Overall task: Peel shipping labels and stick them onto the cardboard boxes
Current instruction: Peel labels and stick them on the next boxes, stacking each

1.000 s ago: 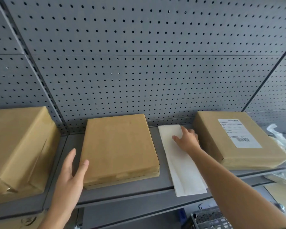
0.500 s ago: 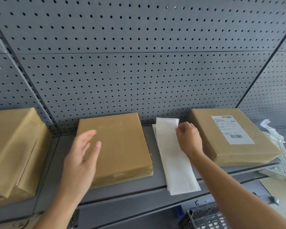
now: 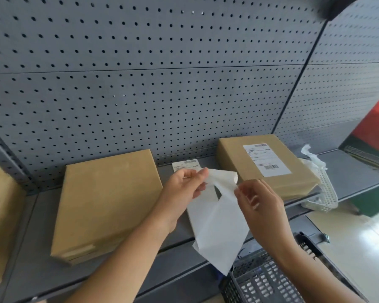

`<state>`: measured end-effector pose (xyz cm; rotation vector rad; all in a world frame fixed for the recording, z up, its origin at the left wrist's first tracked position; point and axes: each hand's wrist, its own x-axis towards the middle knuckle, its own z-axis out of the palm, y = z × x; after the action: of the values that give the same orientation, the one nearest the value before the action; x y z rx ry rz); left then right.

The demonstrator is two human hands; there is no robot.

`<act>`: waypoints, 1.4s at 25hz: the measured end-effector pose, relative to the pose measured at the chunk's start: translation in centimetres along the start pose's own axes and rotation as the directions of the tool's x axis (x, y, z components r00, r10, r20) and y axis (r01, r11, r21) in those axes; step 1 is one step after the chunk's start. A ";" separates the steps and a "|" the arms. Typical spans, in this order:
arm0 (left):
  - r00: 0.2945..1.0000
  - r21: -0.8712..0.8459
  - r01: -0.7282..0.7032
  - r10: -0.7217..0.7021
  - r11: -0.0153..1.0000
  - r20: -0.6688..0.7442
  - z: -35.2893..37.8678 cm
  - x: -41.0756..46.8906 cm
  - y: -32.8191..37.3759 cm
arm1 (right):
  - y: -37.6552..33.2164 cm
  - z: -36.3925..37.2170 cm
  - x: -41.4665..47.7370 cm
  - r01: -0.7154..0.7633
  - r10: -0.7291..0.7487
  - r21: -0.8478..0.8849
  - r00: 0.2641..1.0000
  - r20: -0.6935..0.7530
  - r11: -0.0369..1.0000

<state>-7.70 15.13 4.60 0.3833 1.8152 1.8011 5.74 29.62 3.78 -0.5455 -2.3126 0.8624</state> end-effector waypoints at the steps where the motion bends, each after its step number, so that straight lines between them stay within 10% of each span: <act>1: 1.000 -0.055 0.029 -0.029 0.998 0.007 0.6 0.0 -0.2 | 0.3 -0.4 -0.6 0.003 -0.003 -0.003 1.000 0.003 1.000; 21: 0.982 0.267 -0.126 0.082 0.955 0.169 0.6 -4.4 -3.9 | -1.2 0.4 1.3 0.418 -0.360 -0.087 0.856 0.372 0.904; 35: 0.979 0.377 -0.165 0.107 0.911 0.171 0.0 -4.9 -4.6 | -1.7 1.1 1.1 0.554 -0.446 -0.260 0.813 0.375 0.791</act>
<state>-2.95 12.07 0.91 0.7927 2.0802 1.4420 3.95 28.49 4.74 0.0960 -2.7193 0.2670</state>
